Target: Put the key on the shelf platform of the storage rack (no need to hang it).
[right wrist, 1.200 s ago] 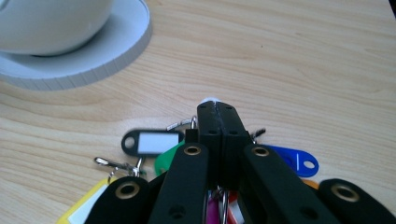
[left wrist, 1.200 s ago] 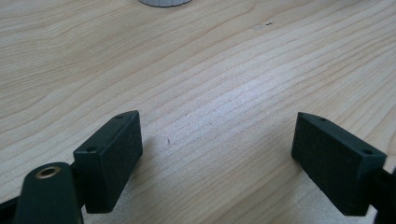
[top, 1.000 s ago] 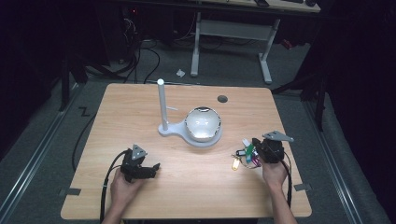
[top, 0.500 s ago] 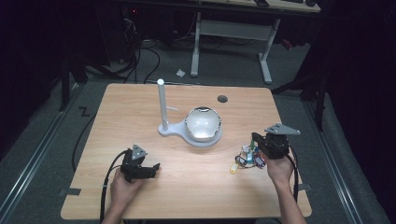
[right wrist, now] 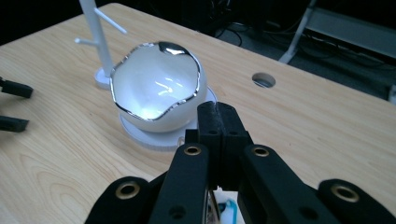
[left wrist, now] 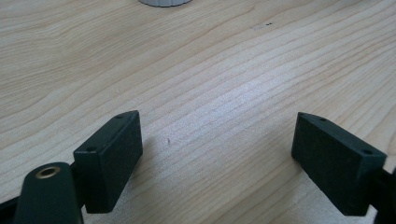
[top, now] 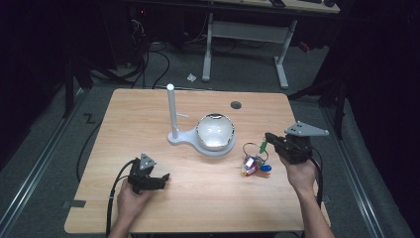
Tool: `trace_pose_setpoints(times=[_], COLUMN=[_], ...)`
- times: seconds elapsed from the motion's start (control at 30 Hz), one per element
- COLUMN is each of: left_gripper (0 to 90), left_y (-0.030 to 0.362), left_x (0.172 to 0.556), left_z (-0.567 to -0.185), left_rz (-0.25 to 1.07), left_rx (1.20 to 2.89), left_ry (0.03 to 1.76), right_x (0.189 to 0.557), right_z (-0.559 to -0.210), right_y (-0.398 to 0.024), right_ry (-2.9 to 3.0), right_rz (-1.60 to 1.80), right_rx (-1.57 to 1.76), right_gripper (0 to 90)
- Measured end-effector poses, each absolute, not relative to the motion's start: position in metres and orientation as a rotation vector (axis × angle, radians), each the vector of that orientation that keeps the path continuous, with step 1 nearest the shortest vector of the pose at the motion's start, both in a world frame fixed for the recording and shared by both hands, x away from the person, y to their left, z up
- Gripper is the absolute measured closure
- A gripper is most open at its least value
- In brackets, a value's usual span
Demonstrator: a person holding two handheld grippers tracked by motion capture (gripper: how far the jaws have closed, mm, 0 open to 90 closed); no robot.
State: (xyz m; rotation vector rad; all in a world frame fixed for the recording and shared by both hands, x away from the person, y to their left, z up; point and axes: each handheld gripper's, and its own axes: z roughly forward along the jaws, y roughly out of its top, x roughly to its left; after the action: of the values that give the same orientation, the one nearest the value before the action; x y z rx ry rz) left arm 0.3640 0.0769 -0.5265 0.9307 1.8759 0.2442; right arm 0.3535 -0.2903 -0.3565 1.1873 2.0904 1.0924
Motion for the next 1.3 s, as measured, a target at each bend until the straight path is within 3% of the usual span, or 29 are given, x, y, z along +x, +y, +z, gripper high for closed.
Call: trace_pose_setpoints(times=[1.0, 1.3], left_gripper=[16.6, 16.6], left_y=[0.077, 0.077], left_x=[0.364, 0.364], left_z=[-0.527, -0.527], left_rz=[0.246, 0.246], left_rx=[0.934, 0.934], left_ry=[1.874, 1.874], right_x=[0.370, 0.387], right_z=[-0.269, -0.259], right_y=[-0.249, -0.230], right_ry=[2.142, 2.165], right_rz=[1.246, 1.283], right_rx=[0.988, 0.961], right_gripper=[90.0, 90.0])
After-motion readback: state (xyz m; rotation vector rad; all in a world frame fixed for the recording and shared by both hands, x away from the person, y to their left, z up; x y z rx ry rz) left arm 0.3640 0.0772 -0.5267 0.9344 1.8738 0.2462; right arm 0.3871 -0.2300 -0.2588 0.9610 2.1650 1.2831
